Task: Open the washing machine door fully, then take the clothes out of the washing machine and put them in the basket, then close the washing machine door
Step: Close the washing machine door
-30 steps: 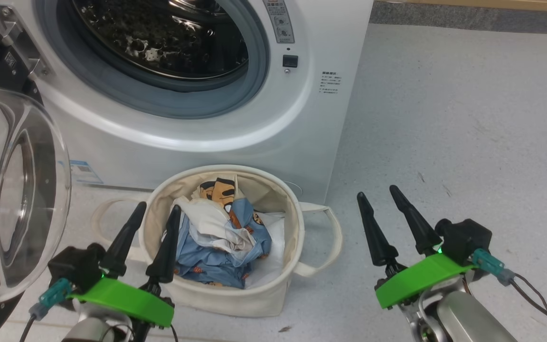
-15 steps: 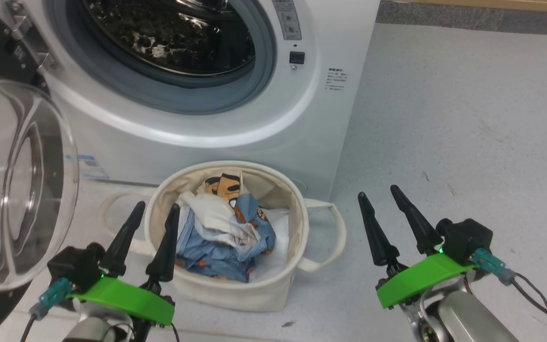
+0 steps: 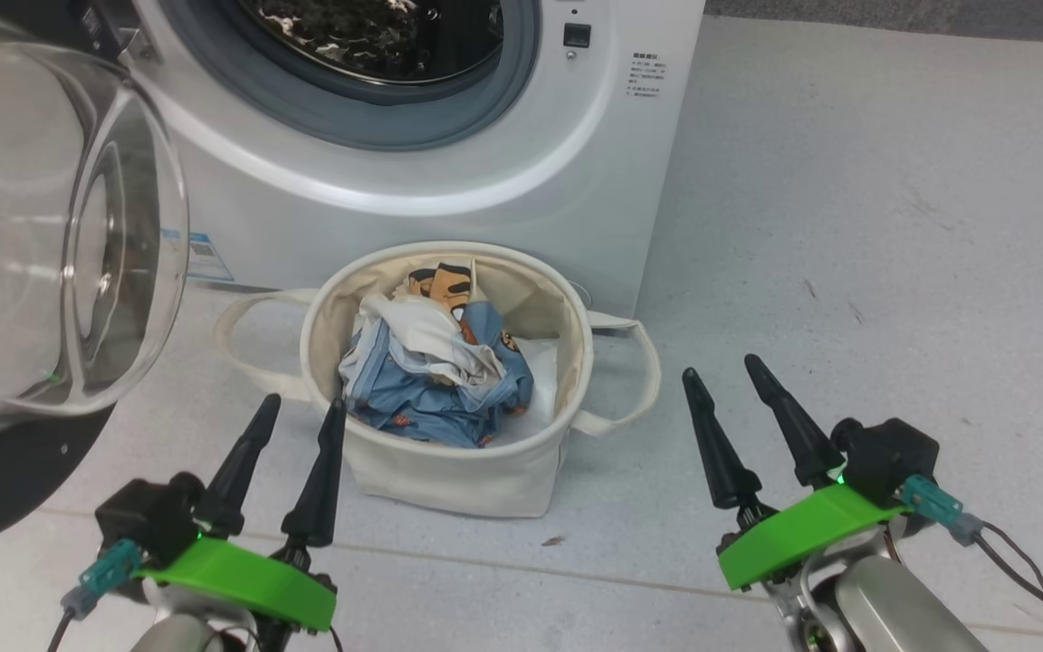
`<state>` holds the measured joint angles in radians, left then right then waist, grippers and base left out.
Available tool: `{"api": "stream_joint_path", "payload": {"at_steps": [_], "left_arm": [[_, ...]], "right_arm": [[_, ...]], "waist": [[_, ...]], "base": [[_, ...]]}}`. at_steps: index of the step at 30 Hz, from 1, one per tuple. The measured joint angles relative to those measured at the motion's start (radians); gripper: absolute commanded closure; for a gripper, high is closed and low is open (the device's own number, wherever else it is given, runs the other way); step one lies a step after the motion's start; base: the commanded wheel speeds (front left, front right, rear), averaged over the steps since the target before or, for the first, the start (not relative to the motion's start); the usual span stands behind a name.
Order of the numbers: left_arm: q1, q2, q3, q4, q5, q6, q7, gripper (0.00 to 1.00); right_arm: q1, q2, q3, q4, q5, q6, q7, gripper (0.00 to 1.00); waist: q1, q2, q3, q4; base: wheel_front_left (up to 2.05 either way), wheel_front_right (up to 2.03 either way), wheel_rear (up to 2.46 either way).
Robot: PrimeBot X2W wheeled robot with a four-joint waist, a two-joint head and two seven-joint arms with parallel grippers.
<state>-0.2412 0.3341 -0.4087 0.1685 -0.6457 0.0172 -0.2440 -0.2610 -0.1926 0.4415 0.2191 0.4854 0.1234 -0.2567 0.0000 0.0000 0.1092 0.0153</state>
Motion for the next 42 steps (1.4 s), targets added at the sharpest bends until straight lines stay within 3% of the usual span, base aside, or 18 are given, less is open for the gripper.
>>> {"api": "stream_joint_path", "payload": {"at_steps": [20, 24, 30, 36, 42], "left_arm": [[0.009, -0.002, -0.007, 0.015, -0.001, 0.0, 0.0, 0.0], [0.008, -0.022, 0.007, 0.035, -0.028, 0.028, 0.006, 0.0], [0.008, -0.028, 0.005, 0.04, -0.005, 0.038, 0.003, 0.0], [0.01, -0.029, 0.028, 0.054, 0.039, 0.078, -0.005, 0.0], [0.03, -0.046, 0.037, 0.063, 0.063, 0.088, -0.005, 0.0]], "right_arm": [[0.0, 0.0, 0.0, 0.0, 0.0, 0.0, 0.0, 0.0], [0.0, 0.0, -0.001, -0.001, 0.0, 0.0, 0.0, 0.0], [0.0, -0.016, -0.002, -0.006, -0.002, 0.0, 0.002, 0.0], [0.0, -0.029, -0.003, -0.012, -0.002, 0.0, 0.009, 0.0], [0.002, -0.035, 0.001, -0.012, -0.001, 0.0, 0.019, 0.0]], "waist": [[0.0, 0.0, 0.0, 0.009], [0.0, 0.0, -0.002, 0.022], [0.0, 0.0, -0.002, 0.074], [0.0, 0.0, -0.015, 0.154], [0.0, 0.0, -0.037, 0.242]], "base": [[-0.13, 0.13, 0.0], [0.0, 0.0, 0.0], [0.0, 0.0, 0.0], [0.0, 0.0, 0.0], [0.0, 0.0, 0.0]]}}
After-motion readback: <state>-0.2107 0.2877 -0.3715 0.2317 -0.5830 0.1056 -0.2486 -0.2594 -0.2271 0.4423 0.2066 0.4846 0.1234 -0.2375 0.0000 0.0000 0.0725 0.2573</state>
